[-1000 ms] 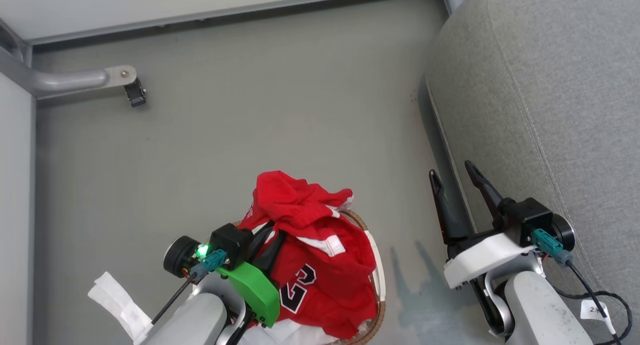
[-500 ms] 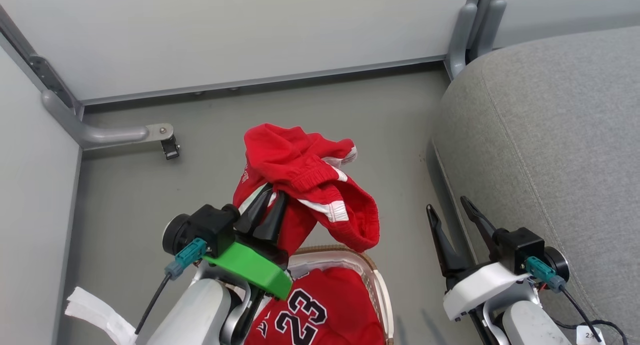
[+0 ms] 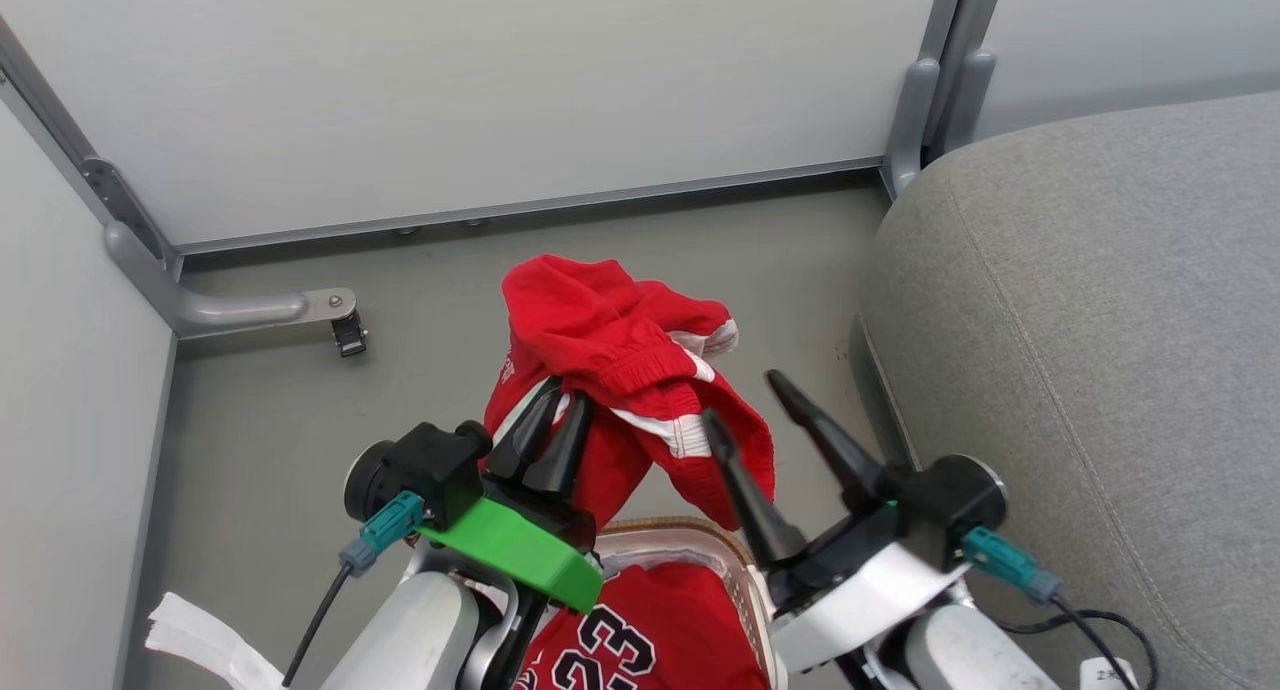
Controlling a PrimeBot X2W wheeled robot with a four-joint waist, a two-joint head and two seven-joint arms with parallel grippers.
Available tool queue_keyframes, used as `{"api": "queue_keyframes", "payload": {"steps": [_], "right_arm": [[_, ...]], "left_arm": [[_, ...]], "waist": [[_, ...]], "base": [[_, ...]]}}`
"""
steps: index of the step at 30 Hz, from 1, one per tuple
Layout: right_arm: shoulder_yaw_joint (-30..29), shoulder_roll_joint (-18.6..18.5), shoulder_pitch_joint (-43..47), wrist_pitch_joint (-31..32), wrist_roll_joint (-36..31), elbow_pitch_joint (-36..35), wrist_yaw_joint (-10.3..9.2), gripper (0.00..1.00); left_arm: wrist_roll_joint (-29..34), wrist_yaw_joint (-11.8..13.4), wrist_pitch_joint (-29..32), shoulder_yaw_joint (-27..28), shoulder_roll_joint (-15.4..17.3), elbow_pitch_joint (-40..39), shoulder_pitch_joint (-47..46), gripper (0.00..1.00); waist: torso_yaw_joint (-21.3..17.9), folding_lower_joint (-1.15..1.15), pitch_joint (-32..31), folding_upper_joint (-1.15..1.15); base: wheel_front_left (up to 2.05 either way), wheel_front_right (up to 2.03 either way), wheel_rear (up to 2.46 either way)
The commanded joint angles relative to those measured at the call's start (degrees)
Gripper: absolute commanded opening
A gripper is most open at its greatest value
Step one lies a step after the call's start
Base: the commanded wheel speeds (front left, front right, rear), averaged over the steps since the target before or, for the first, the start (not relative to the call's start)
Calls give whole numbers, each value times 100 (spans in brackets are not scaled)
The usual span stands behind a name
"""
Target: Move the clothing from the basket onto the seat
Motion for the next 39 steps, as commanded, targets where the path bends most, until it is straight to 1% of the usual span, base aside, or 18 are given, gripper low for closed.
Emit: {"api": "queue_keyframes", "payload": {"steps": [1, 4, 6, 10, 15, 16, 17, 18, 19, 26, 30, 31, 33, 36, 39], "right_arm": [[163, -30, -66, -12, 34, -36, -4, 100], [493, -27, -220, -12, 61, 125, -4, 100], [692, -28, -333, -12, 99, 351, -4, 100], [845, -24, -526, -12, 64, 887, -4, 100], [987, -24, -772, -12, 105, 1154, -4, 100], [1020, -25, -832, -12, 109, 1195, -4, 75], [1038, -27, -874, -12, 122, 1229, -4, 33], [1051, -28, -911, -12, 130, 1252, -4, 15], [1069, -26, -944, -12, 150, 1295, -4, 0], [981, -27, -1066, -12, 183, 1323, -4, 0], [877, -26, -1014, -12, 102, 1215, -4, 0], [839, -26, -984, -12, 105, 1171, -4, 0], [763, -28, -932, -12, 74, 1099, -4, 0], [654, -26, -885, -12, 37, 1006, -4, 0], [555, -26, -859, -12, 4, 875, -4, 0]], "left_arm": [[-28, -14, -5, -3, -3, 9, 67, 0], [-71, -14, -5, -46, -8, 28, 30, 0], [-92, -14, -5, -98, -19, 30, 3, 0], [-129, -14, -5, -174, -35, 5, -43, 0], [-103, -14, -5, -250, -38, -88, -68, 0], [-98, -14, -5, -282, -39, -92, -56, 0], [-94, -14, -5, -300, -43, -93, -48, 0], [-88, -14, -5, -314, -49, -96, -46, 0], [-96, -14, -5, -350, -57, -87, -41, 0], [-189, -14, -5, -445, -71, -65, -101, 0], [-87, -14, -5, -333, -54, -84, -97, 0], [-65, -14, -5, -317, -51, -62, -79, 27], [-20, -14, -5, -248, -50, -61, -55, 100], [112, -14, -5, -135, -25, -54, -10, 100], [239, -14, -5, 14, 12, -114, 32, 100]], "waist": [[35, 0, 18, 0], [97, 0, 33, 0], [149, 0, 40, 0], [241, 0, 54, 0], [336, 0, 98, 0], [352, 0, 106, 0], [366, 0, 116, 0], [378, 0, 123, 0], [390, 0, 132, 0], [412, 0, 193, 0], [306, 0, 222, 0], [253, 0, 230, 0], [123, 0, 248, 0], [-137, 0, 287, 0], [-525, 0, 355, 0]], "base": [[0, 0, 0], [0, 0, 0], [0, 0, 0], [0, 0, 0], [0, 0, 0], [0, 0, 0], [0, 0, 0], [0, 0, 0], [0, 0, 0], [0, 0, 0], [0, 0, 0], [0, 0, 0], [0, 0, 0], [0, 0, 0], [0, 0, 0]]}}
